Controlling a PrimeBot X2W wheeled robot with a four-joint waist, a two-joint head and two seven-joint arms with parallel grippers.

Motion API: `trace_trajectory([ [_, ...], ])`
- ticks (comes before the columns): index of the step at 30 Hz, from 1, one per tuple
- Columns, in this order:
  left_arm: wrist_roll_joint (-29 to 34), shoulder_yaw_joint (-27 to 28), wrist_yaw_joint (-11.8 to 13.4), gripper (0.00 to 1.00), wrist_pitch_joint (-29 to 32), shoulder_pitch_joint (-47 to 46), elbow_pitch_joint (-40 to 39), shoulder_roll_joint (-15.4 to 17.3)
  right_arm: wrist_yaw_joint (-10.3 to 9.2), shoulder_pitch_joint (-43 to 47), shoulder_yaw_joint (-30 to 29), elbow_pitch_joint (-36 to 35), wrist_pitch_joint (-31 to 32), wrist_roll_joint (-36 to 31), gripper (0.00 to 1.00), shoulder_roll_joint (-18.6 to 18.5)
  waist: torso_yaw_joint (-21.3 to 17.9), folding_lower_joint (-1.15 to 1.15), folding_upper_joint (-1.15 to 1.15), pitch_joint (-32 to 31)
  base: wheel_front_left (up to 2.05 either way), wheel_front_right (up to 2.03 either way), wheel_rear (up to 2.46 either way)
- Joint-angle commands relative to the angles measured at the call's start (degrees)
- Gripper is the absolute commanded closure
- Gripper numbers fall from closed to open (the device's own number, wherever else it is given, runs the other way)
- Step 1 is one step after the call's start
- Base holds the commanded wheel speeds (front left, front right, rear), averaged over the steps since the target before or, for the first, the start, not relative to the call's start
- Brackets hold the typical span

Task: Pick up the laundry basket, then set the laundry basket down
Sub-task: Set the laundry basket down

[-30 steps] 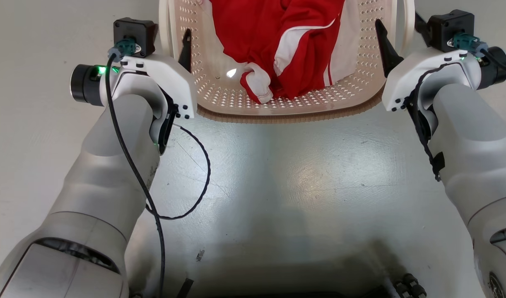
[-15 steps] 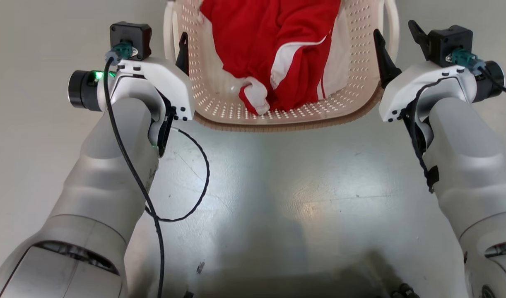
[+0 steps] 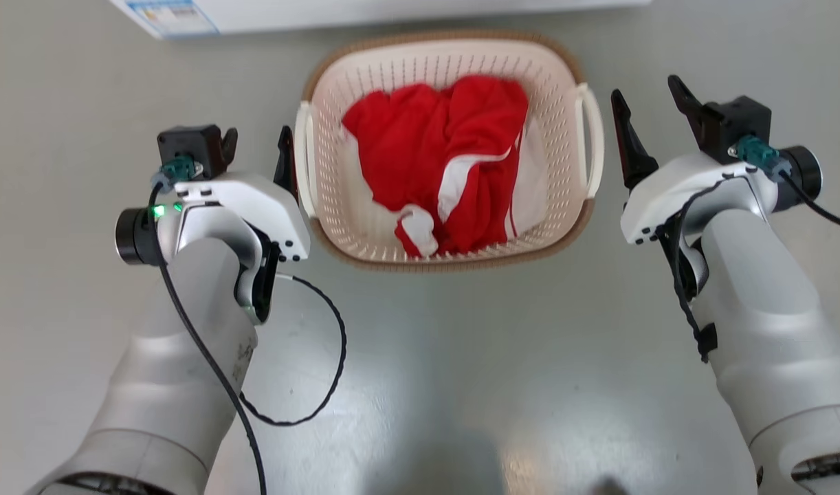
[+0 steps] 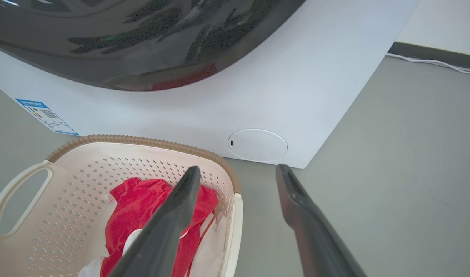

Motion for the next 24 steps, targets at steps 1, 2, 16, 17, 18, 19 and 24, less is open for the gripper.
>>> trace_trajectory([
  [1, 0.1, 1.6, -0.1, 0.00, -0.3, 1.9, -1.5, 1.9, 0.35, 2.4, 0.3, -1.7, -0.6, -0.9, 0.00, 1.1, -0.2, 0.00, 0.00, -4.1, 0.00, 0.00, 0.00],
  [2, 0.3, 2.0, -0.2, 0.00, -0.3, 2.6, -2.0, 2.0, 0.35, 3.1, 0.0, -2.2, -0.6, -1.0, 0.00, 1.1, -0.2, 0.00, 0.00, -5.3, 0.00, 0.00, 0.00],
  [16, 4.3, 10.5, -2.1, 0.00, -0.3, 17.6, -12.8, 3.4, 0.35, 14.6, 1.3, -11.0, -0.6, -1.0, 0.00, 0.9, -1.1, 0.00, 0.00, -22.8, 0.00, 0.00, 0.00],
  [17, 4.7, 10.9, -2.3, 0.00, -0.3, 18.7, -13.7, 3.4, 0.35, 15.3, 1.7, -11.8, -0.6, -0.9, 0.00, 0.7, -1.1, 0.00, 0.00, -23.7, 0.00, 0.00, 0.00],
  [18, 5.0, 11.3, -2.5, 0.00, -0.3, 19.7, -14.6, 3.4, 0.35, 16.0, 2.2, -12.5, -0.6, -0.7, 0.00, 0.4, -1.2, 0.00, 0.00, -24.4, 0.00, 0.00, 0.00],
  [19, 5.4, 11.8, -2.6, 0.00, -0.3, 20.7, -15.6, 3.5, 0.35, 16.6, 2.6, -13.4, -0.6, -0.4, 0.00, 0.2, -1.2, 0.00, 0.00, -24.9, 0.00, 0.00, 0.00],
  [24, 7.0, 14.3, -3.2, 0.00, -0.3, 26.2, -20.9, 3.5, 0.35, 20.4, 3.8, -17.6, -0.6, 1.2, 0.00, -1.0, -1.1, 0.00, 0.00, -28.1, 0.00, 0.00, 0.00],
])
